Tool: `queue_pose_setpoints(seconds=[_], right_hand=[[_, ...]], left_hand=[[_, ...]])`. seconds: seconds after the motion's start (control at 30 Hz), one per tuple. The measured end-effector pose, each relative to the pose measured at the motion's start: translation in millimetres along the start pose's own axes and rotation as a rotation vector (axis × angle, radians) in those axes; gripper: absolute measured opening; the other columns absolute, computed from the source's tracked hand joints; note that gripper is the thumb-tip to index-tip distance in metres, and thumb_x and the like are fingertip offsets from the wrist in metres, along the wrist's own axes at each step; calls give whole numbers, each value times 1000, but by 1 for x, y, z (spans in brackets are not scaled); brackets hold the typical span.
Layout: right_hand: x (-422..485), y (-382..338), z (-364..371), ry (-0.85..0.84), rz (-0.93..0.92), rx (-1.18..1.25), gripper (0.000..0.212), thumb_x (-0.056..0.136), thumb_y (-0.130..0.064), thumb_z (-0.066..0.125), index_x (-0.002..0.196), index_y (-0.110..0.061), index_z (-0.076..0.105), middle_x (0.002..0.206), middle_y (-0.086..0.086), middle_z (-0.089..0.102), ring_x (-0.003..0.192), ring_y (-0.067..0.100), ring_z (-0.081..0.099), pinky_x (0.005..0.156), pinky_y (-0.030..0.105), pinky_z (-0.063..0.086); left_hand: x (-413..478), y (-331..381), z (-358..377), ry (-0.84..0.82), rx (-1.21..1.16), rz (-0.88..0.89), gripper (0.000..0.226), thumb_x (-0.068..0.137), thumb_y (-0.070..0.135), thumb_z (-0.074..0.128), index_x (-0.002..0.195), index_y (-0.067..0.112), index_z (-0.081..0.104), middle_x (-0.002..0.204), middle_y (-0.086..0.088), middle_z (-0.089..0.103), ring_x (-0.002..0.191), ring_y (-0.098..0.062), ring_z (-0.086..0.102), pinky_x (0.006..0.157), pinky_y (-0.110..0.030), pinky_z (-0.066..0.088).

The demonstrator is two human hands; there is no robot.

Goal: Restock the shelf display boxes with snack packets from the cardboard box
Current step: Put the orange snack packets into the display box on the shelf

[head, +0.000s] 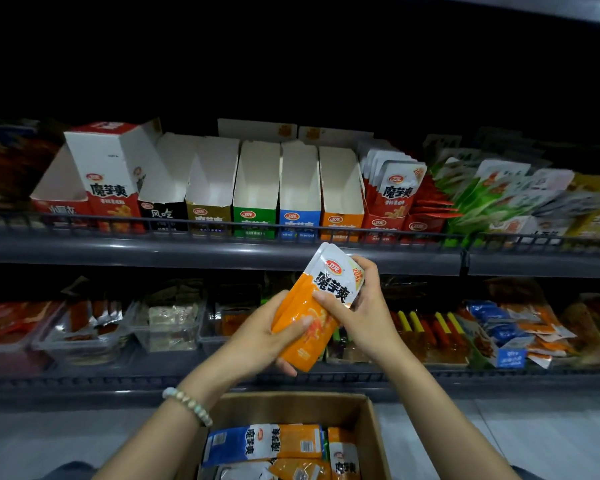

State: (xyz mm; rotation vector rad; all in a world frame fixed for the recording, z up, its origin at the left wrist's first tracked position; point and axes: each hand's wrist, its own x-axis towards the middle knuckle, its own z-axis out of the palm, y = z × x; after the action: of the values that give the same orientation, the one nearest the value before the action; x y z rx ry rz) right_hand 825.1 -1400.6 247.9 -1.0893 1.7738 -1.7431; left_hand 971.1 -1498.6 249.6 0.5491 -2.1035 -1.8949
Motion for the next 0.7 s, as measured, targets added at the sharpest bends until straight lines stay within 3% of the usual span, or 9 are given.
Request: queue_pose_setpoints(seconds=[0.17, 0.33, 0.5, 0.6, 0.7], right_hand=[[17, -32, -17, -67, -16, -93, 72, 72, -29, 75, 126, -33, 28, 119, -7, 54, 102, 3, 62, 77, 22, 55], [59, -82, -50, -319, 65, -169, 72, 75, -10, 76, 125, -36, 32, 116, 1, 58, 98, 13, 68, 69, 32, 58], [108, -121, -77, -345, 31, -269, 67, 72, -6, 77, 125, -24, 39, 106, 5, 67, 91, 15, 70, 69, 28, 58], [136, -133, -89, -299, -34, -306, 71, 70, -6, 77, 128, -22, 39, 106, 4, 67, 93, 14, 70, 72, 26, 58], [163, -139, -104, -206, -120, -350, 70, 69, -6, 79, 126, -25, 41, 107, 4, 67, 92, 16, 70, 72, 33, 59]], left_hand=[[11, 21, -2, -21, -39, 66, 37, 81, 38, 59, 116, 40, 45, 111, 7, 62, 89, -15, 70, 51, -26, 54], [37, 57, -12, -26, -31, 116, 39, 82, 39, 57, 118, 42, 43, 115, 8, 61, 90, -14, 70, 53, -26, 55], [78, 94, -15, -43, -5, 217, 37, 83, 38, 58, 116, 43, 43, 114, 9, 59, 91, -13, 68, 51, -25, 54], [105, 108, -15, 66, -35, 273, 22, 90, 37, 52, 112, 37, 49, 107, 8, 62, 86, -11, 69, 53, -31, 58], [133, 107, -30, 285, 140, 330, 32, 88, 53, 38, 115, 41, 48, 112, 8, 60, 93, -7, 64, 72, -38, 59]])
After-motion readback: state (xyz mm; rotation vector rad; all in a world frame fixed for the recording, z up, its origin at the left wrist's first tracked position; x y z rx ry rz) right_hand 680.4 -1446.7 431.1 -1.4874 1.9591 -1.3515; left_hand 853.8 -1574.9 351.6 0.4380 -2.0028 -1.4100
